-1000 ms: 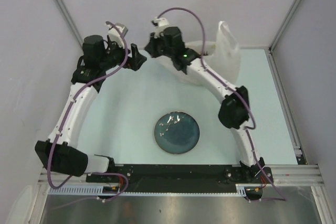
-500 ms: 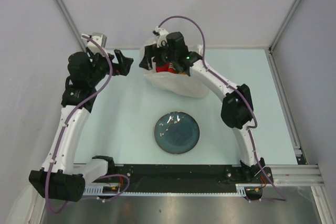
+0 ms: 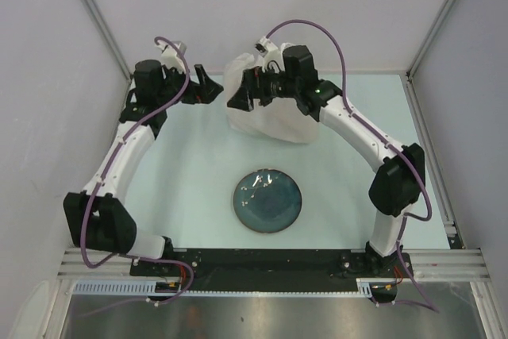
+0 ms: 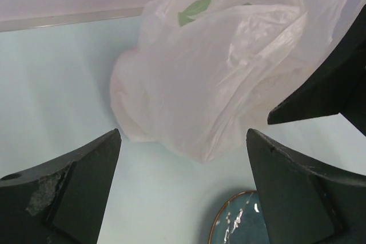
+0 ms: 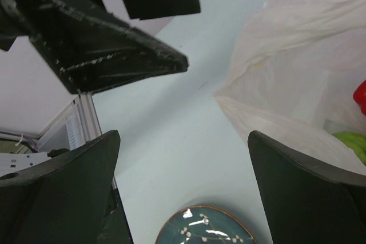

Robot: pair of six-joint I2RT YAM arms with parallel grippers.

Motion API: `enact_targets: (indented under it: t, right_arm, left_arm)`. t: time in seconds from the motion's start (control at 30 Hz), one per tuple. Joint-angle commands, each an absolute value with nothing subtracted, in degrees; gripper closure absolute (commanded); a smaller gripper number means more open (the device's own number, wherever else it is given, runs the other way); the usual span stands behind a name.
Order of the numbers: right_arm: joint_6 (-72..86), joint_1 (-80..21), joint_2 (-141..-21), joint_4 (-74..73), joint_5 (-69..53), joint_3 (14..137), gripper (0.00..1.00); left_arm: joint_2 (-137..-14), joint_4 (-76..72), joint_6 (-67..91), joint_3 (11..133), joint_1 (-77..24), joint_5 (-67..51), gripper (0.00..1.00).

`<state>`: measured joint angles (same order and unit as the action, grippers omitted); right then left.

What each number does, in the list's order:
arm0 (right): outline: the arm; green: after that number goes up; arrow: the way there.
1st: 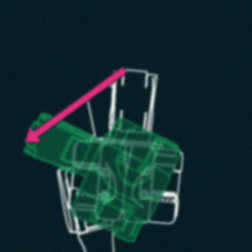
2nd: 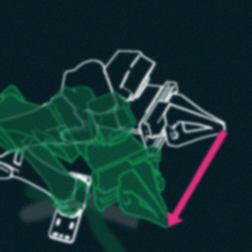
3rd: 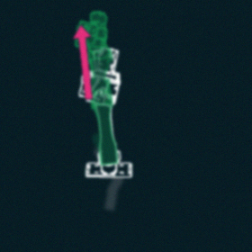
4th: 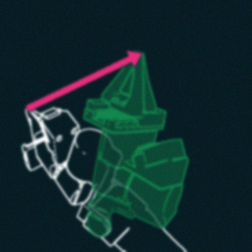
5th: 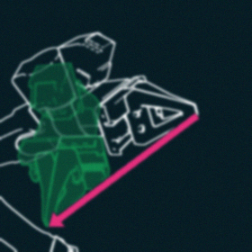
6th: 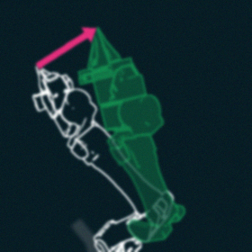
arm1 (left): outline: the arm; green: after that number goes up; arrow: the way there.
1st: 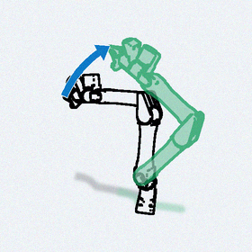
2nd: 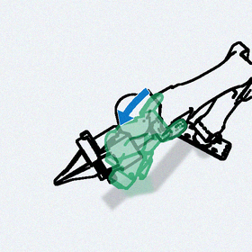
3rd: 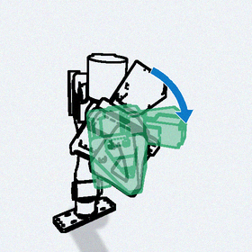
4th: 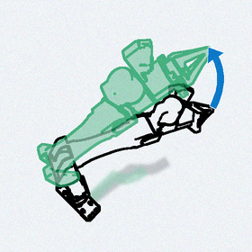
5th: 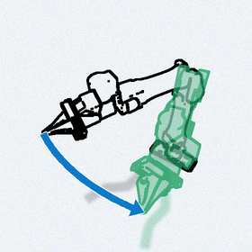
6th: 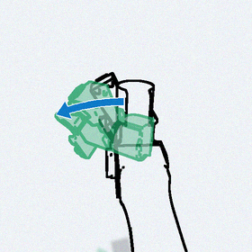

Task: Take the fake fruits out of the plastic bag
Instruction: Adjust the plastic bag at the center of the board.

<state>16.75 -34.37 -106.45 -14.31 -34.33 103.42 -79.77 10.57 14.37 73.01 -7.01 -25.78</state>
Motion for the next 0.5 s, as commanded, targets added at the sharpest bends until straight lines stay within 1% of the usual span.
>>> enact_targets:
  t: [0.0,0.13,0.27,0.3,0.33,0.4,0.43,0.47]
  right_arm:
    - [15.38,-32.87,-100.12,-13.71,-34.98,99.33,0.0]
    - [15.73,-31.91,-96.6,-12.57,-33.4,92.74,0.0]
    - [16.26,-30.85,-94.57,-11.78,-33.05,90.27,0.0]
    - [16.09,-30.68,-94.05,-11.78,-33.22,90.26,0.0]
    - [16.0,-30.41,-94.04,-11.78,-33.22,90.35,0.0]
    - [16.08,-29.71,-93.69,-11.34,-33.13,90.96,0.0]
    - [16.17,-29.45,-93.78,-11.16,-33.22,91.23,0.01]
    - [16.35,-29.18,-93.78,-10.99,-33.14,91.93,0.0]
  left_arm:
    - [-83.05,4.57,16.61,81.64,-9.31,-31.19,0.04]
    - [-85.69,5.01,14.16,86.56,-11.77,-31.03,0.03]
    - [-89.11,7.9,9.15,90.34,-15.81,-27.7,0.03]
    - [-90.51,8.61,7.05,90.96,-16.52,-25.6,0.03]
    - [-90.96,9.14,6.6,91.49,-17.31,-20.09,0.04]
    - [-92.71,8.88,6.15,92.19,-18.28,-16.72,0.04]
    - [-93.42,9.14,6.15,92.63,-18.54,-14.44,0.06]
    - [-93.95,9.58,6.15,93.07,-18.98,-10.85,0.1]
